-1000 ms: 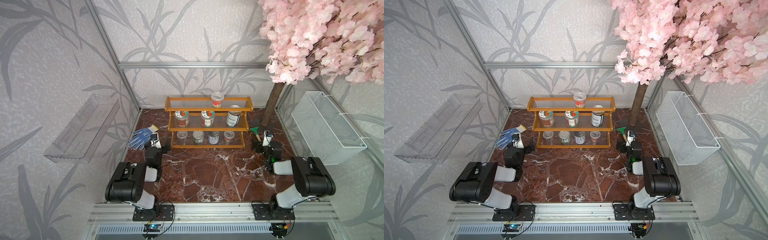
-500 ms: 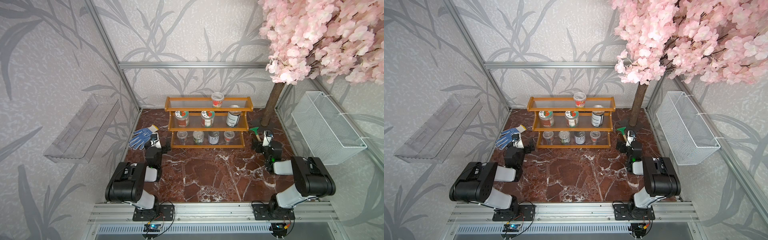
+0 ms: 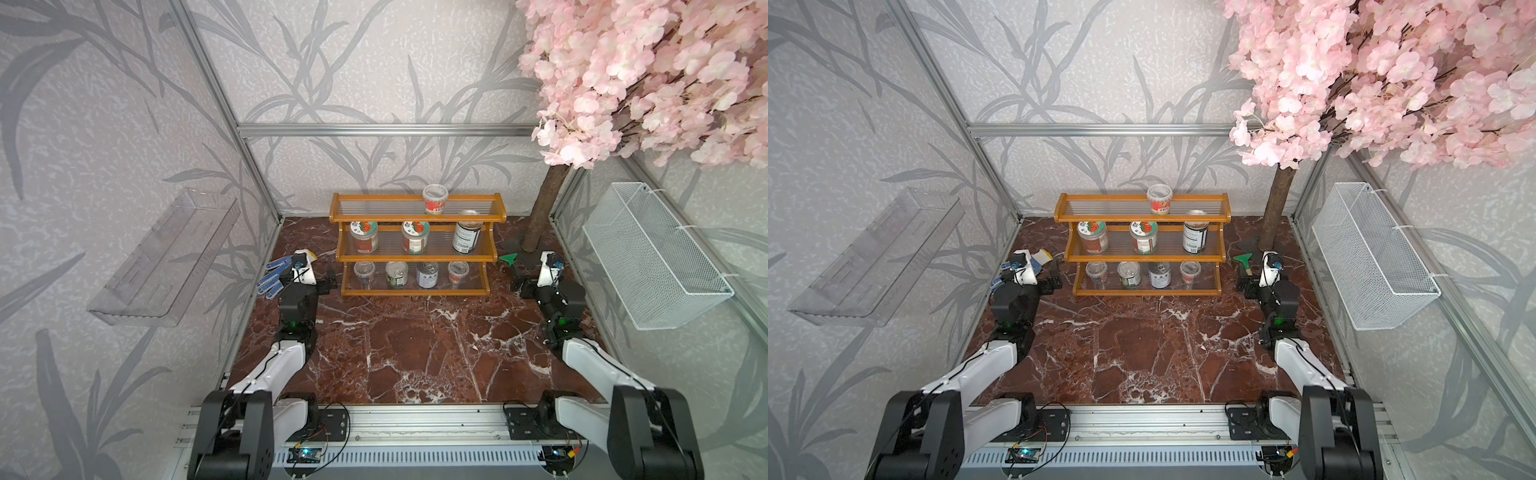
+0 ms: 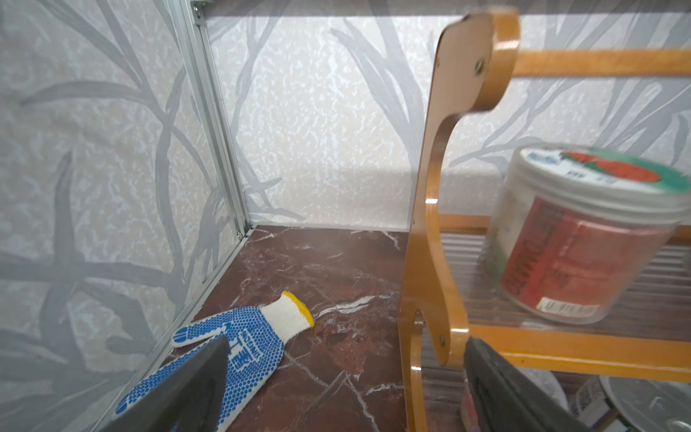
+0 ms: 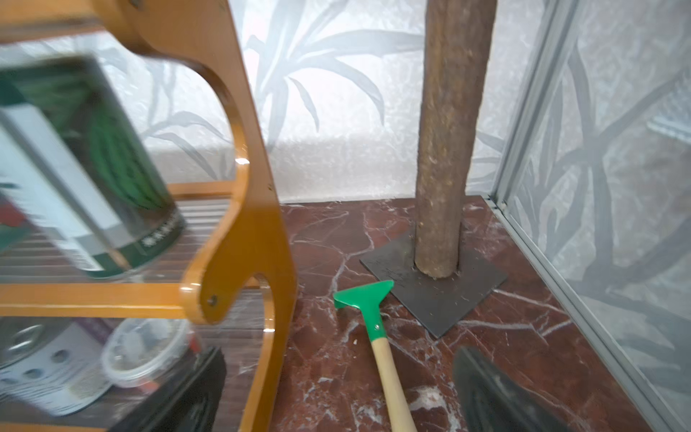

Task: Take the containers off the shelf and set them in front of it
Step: 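Pick up a container from the shelf.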

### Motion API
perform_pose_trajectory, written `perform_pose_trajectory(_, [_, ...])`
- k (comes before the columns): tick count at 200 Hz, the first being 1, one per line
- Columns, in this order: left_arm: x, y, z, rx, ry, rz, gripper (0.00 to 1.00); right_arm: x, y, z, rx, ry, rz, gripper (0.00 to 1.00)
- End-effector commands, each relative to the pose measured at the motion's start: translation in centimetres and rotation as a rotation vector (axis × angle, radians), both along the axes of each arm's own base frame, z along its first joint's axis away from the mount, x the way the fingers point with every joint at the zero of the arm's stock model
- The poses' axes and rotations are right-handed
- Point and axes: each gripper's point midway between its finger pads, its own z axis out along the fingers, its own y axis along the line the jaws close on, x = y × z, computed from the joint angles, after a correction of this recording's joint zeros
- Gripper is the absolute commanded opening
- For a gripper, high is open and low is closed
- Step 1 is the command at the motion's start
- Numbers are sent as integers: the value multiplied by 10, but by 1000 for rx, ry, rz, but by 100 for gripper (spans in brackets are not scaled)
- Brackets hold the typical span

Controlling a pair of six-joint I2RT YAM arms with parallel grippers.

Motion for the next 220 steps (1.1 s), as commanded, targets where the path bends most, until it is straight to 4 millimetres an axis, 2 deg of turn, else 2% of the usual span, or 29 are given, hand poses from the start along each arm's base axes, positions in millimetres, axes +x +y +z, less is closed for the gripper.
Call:
perform_pose_trajectory(1, [-14, -18, -4, -61, 108, -94, 100, -26, 32, 7, 26, 118, 184, 99])
perform_pose_trajectory(34, [-36, -50, 42, -160, 60, -273, 100, -65, 74, 45, 133, 171, 424, 99])
perform_pose_trajectory(52, [-43, -68, 60, -209, 73, -377, 100, -76, 90, 68, 158, 194, 522, 99])
perform_pose_trajectory(72, [-52, -93, 81, -262, 78, -516, 100, -80, 109, 97, 158, 219, 632, 99])
perform_pose_trajectory(104, [-62, -133, 105, -285, 102, -723, 100, -68, 141, 130, 69, 245, 730, 99])
perform_pose_trajectory(131, [-64, -167, 118, -231, 136, -837, 100, -39, 169, 147, 9, 234, 753, 99])
perform_pose_trajectory(147, [-61, -179, 128, -223, 139, -885, 100, -9, 181, 154, -27, 222, 692, 99])
perform_pose_trajectory(160, [-55, -185, 132, -211, 150, -896, 100, 11, 193, 161, -45, 197, 679, 99])
perform_pose_trajectory(191, [-47, -193, 142, -198, 145, -918, 100, 60, 209, 165, -80, 178, 598, 99])
perform_pose_trajectory(220, [-42, -197, 149, -172, 149, -930, 100, 91, 223, 173, -88, 159, 596, 99])
